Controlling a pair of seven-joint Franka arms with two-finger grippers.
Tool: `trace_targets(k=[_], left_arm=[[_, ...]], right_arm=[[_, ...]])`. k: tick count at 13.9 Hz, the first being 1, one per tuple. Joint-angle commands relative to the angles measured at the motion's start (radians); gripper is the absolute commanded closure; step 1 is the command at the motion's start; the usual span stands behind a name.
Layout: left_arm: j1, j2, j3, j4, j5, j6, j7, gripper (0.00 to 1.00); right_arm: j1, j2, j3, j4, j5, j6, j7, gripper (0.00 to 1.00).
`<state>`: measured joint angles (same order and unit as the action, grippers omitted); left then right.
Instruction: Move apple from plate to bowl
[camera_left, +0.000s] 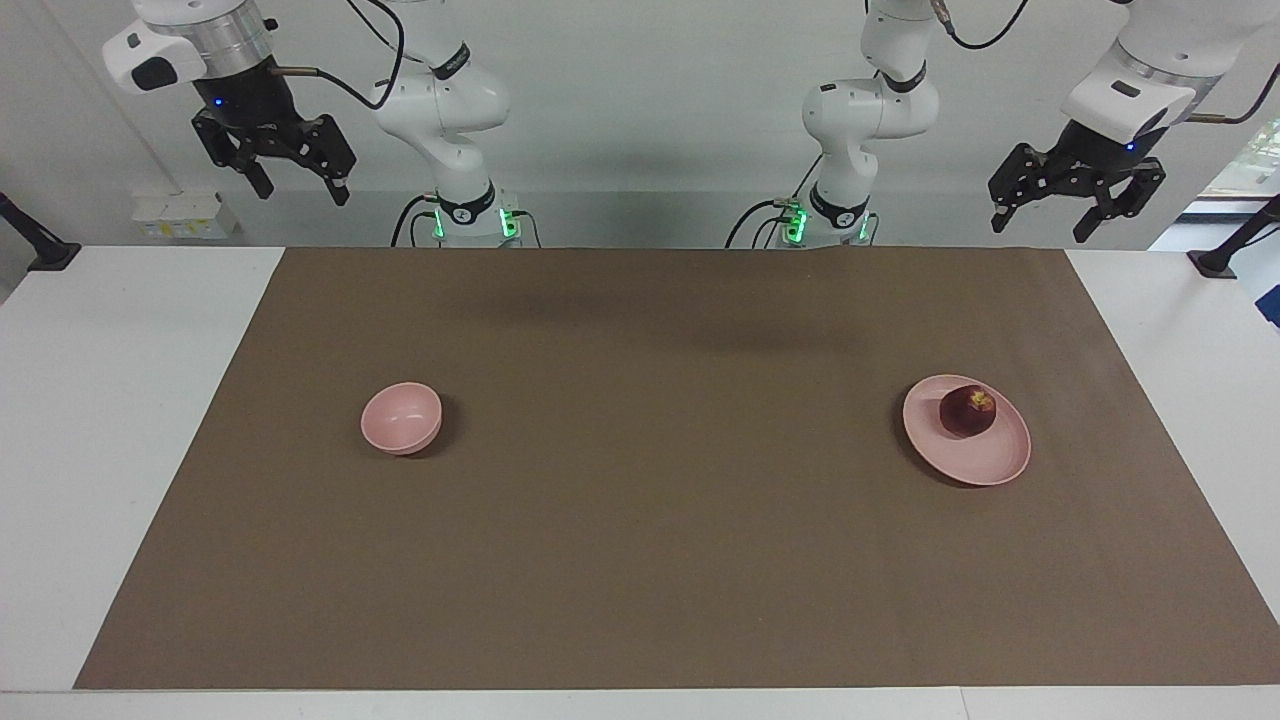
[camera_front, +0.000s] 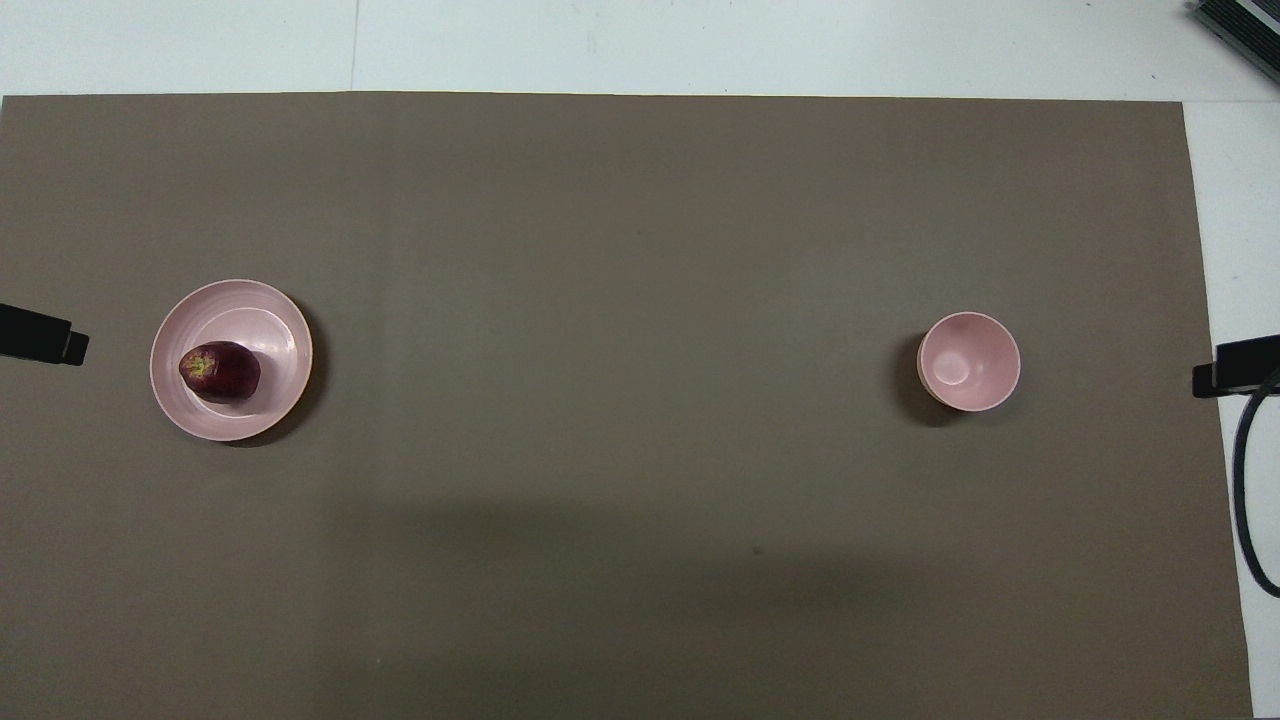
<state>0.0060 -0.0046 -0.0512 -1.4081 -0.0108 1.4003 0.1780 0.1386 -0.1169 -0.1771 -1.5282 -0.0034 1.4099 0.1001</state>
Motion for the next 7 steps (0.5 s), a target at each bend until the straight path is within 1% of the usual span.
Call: trace_targets(k=[1, 7], left_arm=[[-0.011, -0.017, 0.008, -0.012, -0.001, -0.007, 0.011, 0.0], [0.003, -0.017, 0.01, -0.011, -0.001, -0.007, 0.003, 0.0]], right_arm=[[-0.002, -0.024, -0.001, -0.036, 0.02, 0.021, -0.036, 0.0], [-0.001, -0.04, 0.002, -0.079, 0.02, 0.026, -0.033, 0.0]])
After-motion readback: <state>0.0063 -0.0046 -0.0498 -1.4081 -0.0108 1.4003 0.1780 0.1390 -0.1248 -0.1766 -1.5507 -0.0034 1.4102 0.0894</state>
